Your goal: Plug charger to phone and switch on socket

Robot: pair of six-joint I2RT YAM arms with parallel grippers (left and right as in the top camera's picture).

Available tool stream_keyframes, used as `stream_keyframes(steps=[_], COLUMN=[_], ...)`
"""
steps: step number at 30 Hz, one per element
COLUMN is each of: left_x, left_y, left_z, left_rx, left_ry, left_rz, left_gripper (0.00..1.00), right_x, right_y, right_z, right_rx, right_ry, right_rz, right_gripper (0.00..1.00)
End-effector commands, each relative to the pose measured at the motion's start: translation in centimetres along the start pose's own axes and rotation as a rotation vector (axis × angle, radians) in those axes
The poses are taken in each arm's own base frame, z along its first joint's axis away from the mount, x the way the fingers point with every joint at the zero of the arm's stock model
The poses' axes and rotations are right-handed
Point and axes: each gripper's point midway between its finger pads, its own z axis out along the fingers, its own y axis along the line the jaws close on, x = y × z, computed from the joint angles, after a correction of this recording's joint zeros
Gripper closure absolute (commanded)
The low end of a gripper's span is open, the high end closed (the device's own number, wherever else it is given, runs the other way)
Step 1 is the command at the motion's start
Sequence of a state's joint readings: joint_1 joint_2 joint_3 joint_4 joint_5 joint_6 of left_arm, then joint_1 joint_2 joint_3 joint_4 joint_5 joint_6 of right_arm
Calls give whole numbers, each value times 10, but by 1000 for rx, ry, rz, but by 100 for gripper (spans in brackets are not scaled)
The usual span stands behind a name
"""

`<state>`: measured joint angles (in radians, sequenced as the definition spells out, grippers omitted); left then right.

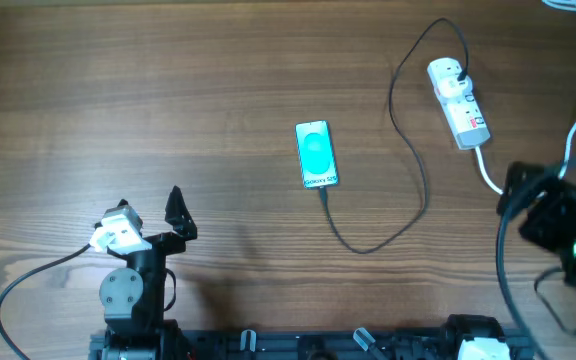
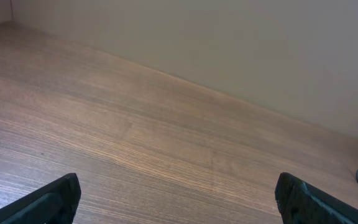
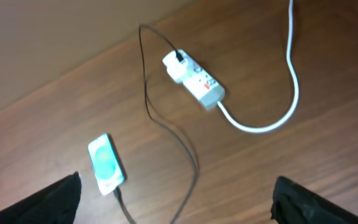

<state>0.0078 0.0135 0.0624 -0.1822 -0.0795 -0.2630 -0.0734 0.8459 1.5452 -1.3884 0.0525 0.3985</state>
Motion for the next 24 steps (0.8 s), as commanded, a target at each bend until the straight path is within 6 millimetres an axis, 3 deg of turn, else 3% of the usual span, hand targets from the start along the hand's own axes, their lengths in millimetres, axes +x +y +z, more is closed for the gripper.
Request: stream_keyframes(steps=[1,16,20,24], left_x=[1,1,1,1], left_y=[0,0,0,0], left_z=[0,0,0,0], left_rx=[4,4,4,4], left_ry=[-4,-4,-4,-4], left_rz=[19,19,19,19], left_gripper=[0,0,0,0], right_x=[13,18,10,21], right_y=[-4,-4,11,32], right_z=[-7,1,24,44], right_rx=[1,5,-103,-305], right_ry=[30,52,-95,-291], right_rz=[-2,-53,-121,-152], right_gripper=[0,0,0,0])
